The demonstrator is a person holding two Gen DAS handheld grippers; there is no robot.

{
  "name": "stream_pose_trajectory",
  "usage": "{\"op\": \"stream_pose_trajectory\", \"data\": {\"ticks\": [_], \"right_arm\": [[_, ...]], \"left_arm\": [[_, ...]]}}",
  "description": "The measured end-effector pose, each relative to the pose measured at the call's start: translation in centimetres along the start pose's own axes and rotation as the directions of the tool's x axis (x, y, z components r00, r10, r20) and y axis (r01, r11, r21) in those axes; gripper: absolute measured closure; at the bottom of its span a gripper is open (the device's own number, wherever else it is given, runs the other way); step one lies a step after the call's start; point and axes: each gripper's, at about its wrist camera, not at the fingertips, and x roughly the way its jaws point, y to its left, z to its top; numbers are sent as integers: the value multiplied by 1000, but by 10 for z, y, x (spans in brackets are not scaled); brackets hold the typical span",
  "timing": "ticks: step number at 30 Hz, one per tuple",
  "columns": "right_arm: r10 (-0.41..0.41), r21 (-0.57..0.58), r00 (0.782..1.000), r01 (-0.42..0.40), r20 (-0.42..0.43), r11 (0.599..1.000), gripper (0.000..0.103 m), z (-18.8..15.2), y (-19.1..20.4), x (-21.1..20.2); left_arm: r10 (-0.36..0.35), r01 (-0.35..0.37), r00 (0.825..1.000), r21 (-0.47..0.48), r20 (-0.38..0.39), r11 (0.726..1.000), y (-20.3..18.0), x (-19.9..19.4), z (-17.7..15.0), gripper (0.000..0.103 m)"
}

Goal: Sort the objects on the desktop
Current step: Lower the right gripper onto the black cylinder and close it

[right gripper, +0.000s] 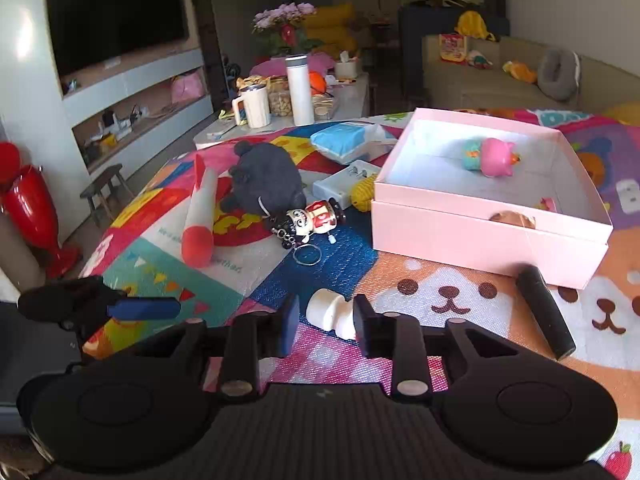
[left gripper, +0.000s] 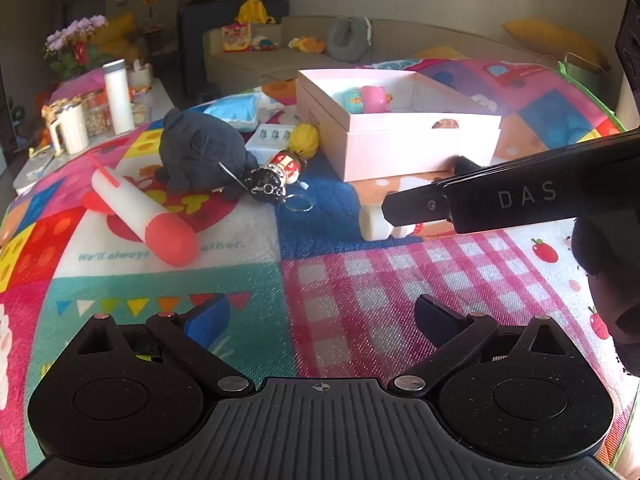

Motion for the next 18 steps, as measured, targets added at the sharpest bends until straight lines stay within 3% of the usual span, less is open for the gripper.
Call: {"op": "stream_pose_trajectory", "data": {"ticks": [2,5,7,12,14,16,18], "right_arm": [[12,67,1000,-10,-16,998,46,-1,-9,3],[49,207,997,-37,-55,978,46,-7,-22,16],[29,239,998,-14,-63,971,46,-9,-21,26],[-26,154,998,34,-56,987,75,-6,-8,35],[-2,119,997,11,-76,993,75,-5,-5,35],[76,95,991,-66,-106,993,75,-6,-1,30],[90,55,991,-85,-96,995,75,-9,3,20]], "left_arm": [[11,-11,1000,-13,4,1000,1,2,0,0],[35,-35,999,-74,-6,997,9,6,-2,0],[41,-41,999,-103,-6,994,13,6,-3,0],[45,-45,999,-96,-5,994,12,5,-4,0],[46,-46,999,-87,-4,995,11,5,-5,0],[49,-50,999,-82,-5,995,9,5,-5,0],[55,-56,998,-75,-9,996,8,6,-5,0]]}}
